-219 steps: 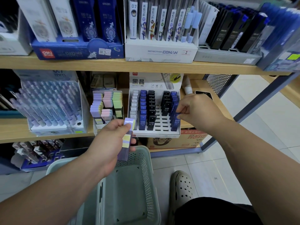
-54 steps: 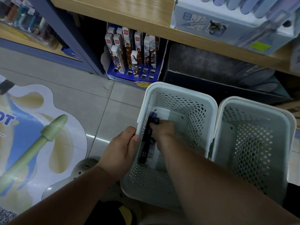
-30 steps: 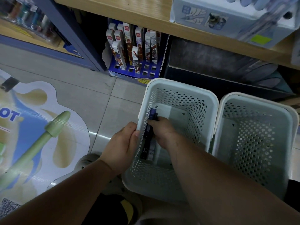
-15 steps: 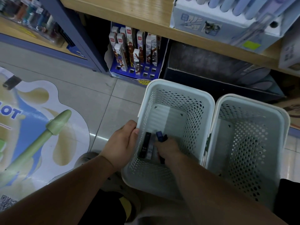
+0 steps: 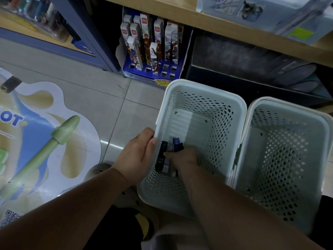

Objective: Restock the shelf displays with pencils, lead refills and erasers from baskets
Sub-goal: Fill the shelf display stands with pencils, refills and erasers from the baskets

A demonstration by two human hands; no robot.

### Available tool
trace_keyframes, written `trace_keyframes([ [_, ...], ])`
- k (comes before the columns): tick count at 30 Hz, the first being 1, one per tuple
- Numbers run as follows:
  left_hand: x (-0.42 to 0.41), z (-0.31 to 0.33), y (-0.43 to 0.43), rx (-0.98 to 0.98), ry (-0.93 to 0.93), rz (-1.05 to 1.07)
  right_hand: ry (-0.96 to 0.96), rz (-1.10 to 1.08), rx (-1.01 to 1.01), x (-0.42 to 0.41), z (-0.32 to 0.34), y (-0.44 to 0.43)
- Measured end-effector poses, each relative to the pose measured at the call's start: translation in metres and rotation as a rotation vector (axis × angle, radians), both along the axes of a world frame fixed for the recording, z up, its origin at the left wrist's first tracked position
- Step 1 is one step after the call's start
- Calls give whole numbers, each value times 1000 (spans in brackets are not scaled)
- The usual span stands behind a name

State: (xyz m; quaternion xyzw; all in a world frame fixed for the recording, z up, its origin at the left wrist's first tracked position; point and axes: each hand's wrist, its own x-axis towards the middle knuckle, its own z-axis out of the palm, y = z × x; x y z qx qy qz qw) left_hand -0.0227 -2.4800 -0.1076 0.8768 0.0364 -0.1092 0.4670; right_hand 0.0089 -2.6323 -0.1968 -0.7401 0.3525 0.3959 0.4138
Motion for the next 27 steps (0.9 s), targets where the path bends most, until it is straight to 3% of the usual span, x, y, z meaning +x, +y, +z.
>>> trace_keyframes([
  [12,0,-2,0,-7,-4,11,-62,-78,11,-12,2,3],
  [20,0,0,-1,-1,15,13,38,-136,164,-9,5,8],
  [27,0,0,0,-7,5,16,27,109,157,1,11,9],
])
